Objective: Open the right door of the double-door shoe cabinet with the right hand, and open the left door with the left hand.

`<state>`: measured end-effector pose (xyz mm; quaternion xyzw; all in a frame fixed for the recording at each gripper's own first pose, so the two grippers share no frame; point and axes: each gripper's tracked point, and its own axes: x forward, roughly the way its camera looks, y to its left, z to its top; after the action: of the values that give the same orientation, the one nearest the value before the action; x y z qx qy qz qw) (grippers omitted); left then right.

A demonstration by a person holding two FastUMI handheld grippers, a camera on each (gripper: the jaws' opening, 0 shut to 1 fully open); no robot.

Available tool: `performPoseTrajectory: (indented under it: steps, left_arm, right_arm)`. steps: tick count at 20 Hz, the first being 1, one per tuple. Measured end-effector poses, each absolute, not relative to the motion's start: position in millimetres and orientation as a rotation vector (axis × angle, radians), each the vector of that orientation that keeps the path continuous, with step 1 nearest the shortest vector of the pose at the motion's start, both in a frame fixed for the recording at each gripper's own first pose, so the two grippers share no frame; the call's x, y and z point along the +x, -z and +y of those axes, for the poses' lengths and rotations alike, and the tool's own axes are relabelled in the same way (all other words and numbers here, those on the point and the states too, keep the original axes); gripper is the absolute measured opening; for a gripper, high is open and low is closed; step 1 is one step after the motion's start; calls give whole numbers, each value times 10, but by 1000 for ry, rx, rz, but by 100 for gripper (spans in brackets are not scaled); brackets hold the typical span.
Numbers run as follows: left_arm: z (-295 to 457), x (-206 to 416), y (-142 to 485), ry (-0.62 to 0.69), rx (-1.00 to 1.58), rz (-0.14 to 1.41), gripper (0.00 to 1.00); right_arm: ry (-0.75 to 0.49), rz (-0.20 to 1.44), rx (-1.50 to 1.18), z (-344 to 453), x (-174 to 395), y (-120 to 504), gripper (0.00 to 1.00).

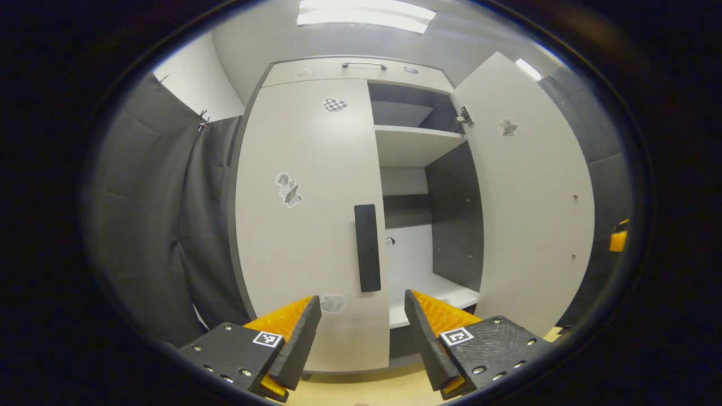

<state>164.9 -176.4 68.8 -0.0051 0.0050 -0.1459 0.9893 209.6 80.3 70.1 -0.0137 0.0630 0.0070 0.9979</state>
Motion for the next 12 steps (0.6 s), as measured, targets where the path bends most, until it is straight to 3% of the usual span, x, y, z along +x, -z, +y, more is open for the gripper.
performPoseTrajectory:
  steps: [1, 6, 7, 12]
  left_arm:
    - [-1779, 1766, -715, 288, -16, 9, 86]
    - [-1878, 2279, -728, 281, -27, 21, 87]
    - [-1900, 2375, -750, 277, -24, 12, 87]
    - [-2020, 2803, -685, 239, -36, 51, 86]
  right_arm:
    - [-6, 132, -30, 784, 2081, -690, 95]
    - [27, 165, -59, 657, 1998, -610, 95]
    - [35, 161, -67, 624, 1996, -620, 99]
    - [55, 181, -74, 552, 1973, -564, 96]
